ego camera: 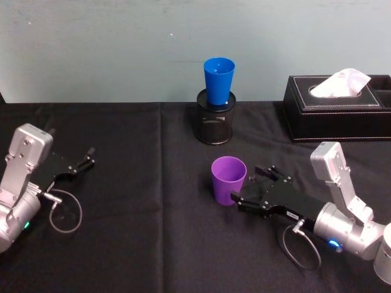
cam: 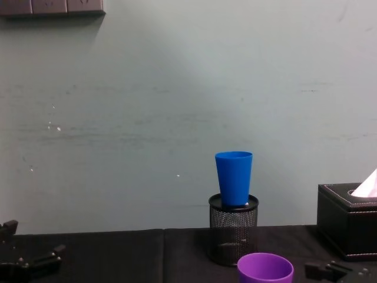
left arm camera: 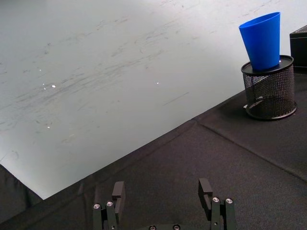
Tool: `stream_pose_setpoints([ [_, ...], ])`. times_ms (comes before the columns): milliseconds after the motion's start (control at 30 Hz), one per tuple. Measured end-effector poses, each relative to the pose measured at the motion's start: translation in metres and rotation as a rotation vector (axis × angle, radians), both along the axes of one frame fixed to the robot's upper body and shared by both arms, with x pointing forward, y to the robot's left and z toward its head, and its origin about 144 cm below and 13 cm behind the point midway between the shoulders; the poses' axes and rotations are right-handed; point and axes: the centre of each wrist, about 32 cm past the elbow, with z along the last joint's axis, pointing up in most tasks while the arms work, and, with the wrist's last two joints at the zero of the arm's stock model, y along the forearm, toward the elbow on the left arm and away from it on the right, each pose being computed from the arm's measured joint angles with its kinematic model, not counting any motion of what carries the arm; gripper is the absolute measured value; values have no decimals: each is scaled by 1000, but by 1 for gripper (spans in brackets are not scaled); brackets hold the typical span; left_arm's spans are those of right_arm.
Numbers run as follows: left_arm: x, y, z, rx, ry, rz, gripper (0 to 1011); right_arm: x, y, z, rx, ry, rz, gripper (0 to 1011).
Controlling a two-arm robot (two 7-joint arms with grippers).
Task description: Pick up one cup with a gripper and tap it against the other cup.
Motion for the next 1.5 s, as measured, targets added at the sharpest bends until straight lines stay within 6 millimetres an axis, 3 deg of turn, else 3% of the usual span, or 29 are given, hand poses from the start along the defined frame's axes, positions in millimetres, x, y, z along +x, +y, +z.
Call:
stream_pose_setpoints([
  [767, 0, 0, 0, 0, 0, 0, 1000, 33, 26, -12, 54, 13, 42, 1002],
  [1167, 0, 0, 0, 0, 0, 0, 1000, 34, 26, -13, 56, 11, 41, 994],
  [1500, 0, 0, 0, 0, 0, 0, 1000, 34, 26, -12, 55, 11, 41, 776],
])
